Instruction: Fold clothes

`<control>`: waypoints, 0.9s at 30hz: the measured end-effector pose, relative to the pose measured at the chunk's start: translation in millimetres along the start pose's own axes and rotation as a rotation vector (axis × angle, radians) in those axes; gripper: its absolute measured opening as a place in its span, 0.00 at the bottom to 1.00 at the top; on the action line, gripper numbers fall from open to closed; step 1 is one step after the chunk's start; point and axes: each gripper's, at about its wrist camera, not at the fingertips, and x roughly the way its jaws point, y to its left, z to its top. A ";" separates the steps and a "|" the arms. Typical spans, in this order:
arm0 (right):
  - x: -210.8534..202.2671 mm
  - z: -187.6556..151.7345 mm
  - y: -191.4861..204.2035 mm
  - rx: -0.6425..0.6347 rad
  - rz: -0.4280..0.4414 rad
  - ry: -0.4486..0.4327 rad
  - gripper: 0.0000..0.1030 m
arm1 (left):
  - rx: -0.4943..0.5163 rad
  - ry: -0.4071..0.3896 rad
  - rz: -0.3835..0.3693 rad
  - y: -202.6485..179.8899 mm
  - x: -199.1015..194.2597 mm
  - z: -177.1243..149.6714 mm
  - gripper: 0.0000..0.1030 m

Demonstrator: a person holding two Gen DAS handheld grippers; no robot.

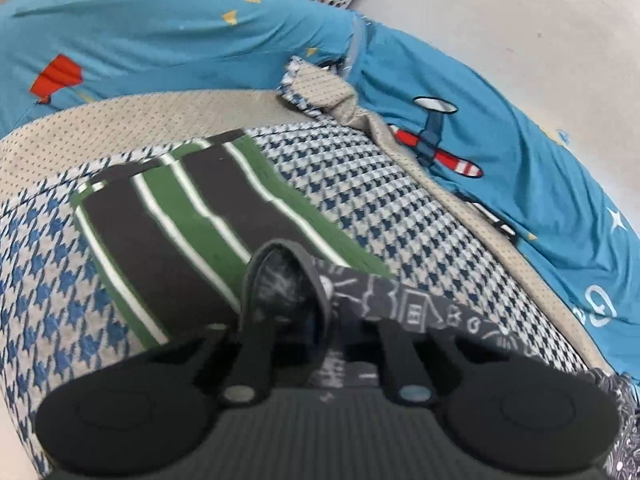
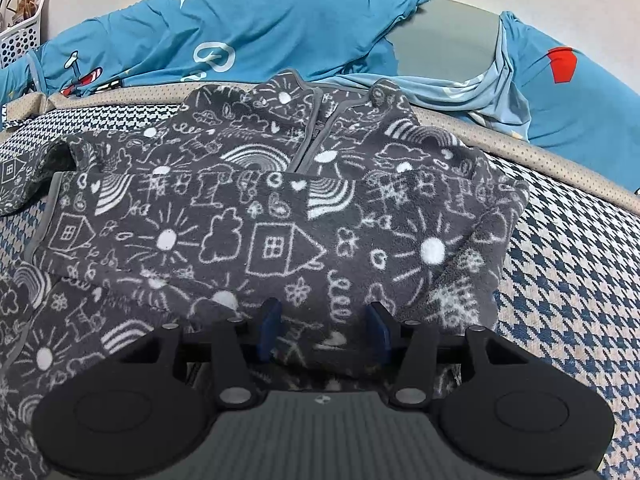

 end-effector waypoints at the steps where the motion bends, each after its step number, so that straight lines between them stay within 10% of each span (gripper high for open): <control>1: 0.0 0.1 0.1 0.000 0.000 0.000 0.46 | 0.008 -0.011 -0.016 -4.1 -3.2 -0.3 0.04; 23: -13.7 6.9 -1.0 -0.020 -0.039 -0.091 0.46 | 0.205 0.100 -0.607 -161.2 -71.1 -71.0 0.03; 27: -25.3 8.8 -4.2 0.017 0.083 -0.158 0.46 | 0.266 0.134 -0.698 -191.3 -80.0 -96.9 0.03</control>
